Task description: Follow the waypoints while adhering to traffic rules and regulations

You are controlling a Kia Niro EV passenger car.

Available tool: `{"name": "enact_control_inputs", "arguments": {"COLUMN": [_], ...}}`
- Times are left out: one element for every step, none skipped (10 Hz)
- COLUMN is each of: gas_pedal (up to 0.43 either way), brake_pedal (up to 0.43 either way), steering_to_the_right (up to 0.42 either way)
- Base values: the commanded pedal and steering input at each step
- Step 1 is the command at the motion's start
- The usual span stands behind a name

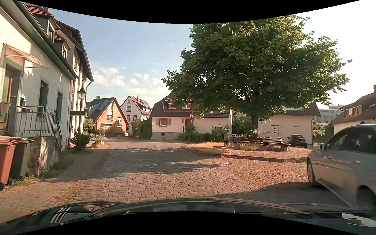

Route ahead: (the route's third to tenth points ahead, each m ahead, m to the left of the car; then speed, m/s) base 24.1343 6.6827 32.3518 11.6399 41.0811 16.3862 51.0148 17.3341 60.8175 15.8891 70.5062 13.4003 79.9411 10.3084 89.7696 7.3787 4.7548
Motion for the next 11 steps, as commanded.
{"name": "enact_control_inputs", "arguments": {"gas_pedal": [0.098,0.098,0.098,0.087,0.087,0.087,0.087,0.087,0.079,0.059,0.039], "brake_pedal": [0.0,0.0,0.0,0.0,0.0,0.0,0.0,0.0,0.0,0.0,0.0], "steering_to_the_right": [-0.058,-0.053,-0.049,-0.045,-0.042,-0.045,-0.05,-0.058,-0.07,-0.083,-0.091]}}
